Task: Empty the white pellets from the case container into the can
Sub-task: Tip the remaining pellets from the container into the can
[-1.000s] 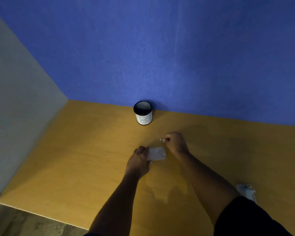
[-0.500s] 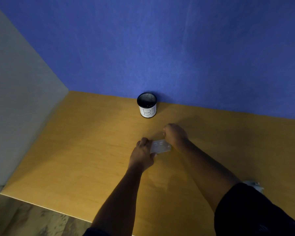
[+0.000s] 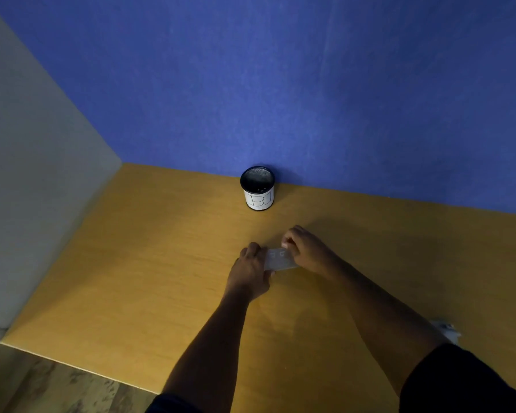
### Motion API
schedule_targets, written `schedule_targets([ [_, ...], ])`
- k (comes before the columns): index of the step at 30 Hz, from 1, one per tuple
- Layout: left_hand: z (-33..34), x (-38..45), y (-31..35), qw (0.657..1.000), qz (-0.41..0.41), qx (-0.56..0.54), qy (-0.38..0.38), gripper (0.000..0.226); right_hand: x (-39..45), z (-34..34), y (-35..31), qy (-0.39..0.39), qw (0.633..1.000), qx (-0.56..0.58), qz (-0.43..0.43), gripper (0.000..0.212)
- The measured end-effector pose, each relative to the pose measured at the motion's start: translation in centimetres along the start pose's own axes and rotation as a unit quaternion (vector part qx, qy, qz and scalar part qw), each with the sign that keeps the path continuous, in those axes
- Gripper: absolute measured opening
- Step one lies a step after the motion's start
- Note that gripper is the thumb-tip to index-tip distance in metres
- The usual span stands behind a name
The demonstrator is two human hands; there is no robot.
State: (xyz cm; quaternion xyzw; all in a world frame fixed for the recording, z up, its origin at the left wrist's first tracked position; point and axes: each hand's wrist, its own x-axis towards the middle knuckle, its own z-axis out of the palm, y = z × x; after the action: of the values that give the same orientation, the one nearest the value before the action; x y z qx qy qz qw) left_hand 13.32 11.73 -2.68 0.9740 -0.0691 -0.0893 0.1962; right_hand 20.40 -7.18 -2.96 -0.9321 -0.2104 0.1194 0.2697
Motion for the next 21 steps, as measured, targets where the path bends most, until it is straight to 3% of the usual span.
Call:
schedule_targets([
  [5,-0.8,0.6,0.3,1.000,0.005,0.007,0.008,0.058,-0.3,-1.3,-0.3,-0.015,0.999,0.015,-0.024,0.013],
  [9,-2.1,1.6,0.6,0.999,0.013,0.008,0.030,0.059,0.5,-3.2,-0.3,0.073,0.995,0.074,0.005,0.005],
  [11,-3.0,2.3,0.7,0.999,0.016,0.013,0.047,0.060,1.1,-4.1,-0.2,0.132,0.981,0.129,0.065,0.017],
  [14,-4.6,3.5,0.8,0.997,0.019,0.019,0.066,0.062,2.1,-5.3,-0.3,0.119,0.949,0.236,0.172,0.028],
  [17,-6.4,4.9,0.9,0.996,0.029,0.021,0.087,0.063,2.8,-5.9,-0.7,0.096,0.930,0.304,0.184,0.026],
  [21,-8.8,6.5,1.0,0.991,0.039,0.011,0.126,0.066,4.0,-7.3,-2.1,0.159,0.886,0.401,0.172,0.019],
])
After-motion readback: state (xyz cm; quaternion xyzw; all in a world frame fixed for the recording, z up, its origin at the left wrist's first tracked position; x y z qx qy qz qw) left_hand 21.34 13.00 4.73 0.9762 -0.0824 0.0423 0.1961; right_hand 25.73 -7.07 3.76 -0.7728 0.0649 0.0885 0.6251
